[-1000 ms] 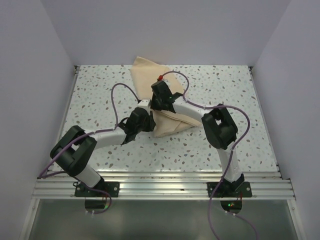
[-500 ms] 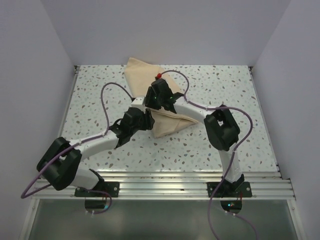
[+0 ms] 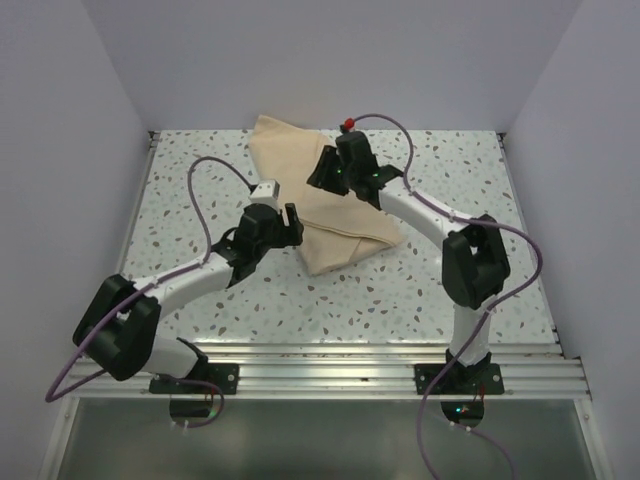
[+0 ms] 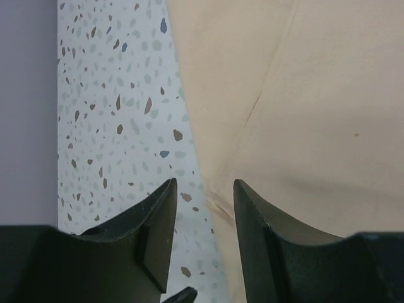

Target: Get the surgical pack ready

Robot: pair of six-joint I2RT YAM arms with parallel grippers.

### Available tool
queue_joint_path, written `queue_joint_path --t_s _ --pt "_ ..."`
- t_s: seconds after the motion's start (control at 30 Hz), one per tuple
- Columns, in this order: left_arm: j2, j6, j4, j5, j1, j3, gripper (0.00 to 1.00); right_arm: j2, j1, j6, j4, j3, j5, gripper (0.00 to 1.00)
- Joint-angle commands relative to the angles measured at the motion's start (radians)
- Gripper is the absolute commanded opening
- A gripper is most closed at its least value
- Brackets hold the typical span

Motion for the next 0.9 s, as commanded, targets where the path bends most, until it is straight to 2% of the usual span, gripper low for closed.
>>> queue_joint_path --t_s 0.0,0.1,0.3,0.47,0.57,0.7,0.87 --pt "0.09 0.007 0.007 0.008 0.013 0.097 0.78 -0.122 -0.06 -0.093 -0.052 -0.016 0.03 0.45" --pt "0.167 0.01 0.004 0.026 0.024 0.149 0.83 -0.182 -0.1 -0.123 -0.06 -0.08 0.033 0.45" --pt "0.263 -0.034 0.015 0.066 0.067 0.211 0.83 -0.259 -0.129 -0.197 -0.092 -0.162 0.096 0.44" --pt "0.328 -0.015 0.007 0.075 0.084 0.274 0.82 -0.297 -0.152 -0.261 -0.143 -0.232 0.14 0.44" --pt "0.351 -0.013 0.013 0.089 0.091 0.288 0.8 -0.337 -0.183 -0.274 -0.132 -0.33 0.158 0.44" --pt "0.383 -0.013 0.016 0.112 0.102 0.303 0.73 -0.373 -0.218 -0.266 -0.083 -0.447 0.149 0.34" --pt "0.408 -0.013 0.013 0.111 0.105 0.311 0.71 -0.365 -0.235 -0.269 -0.072 -0.469 0.194 0.37"
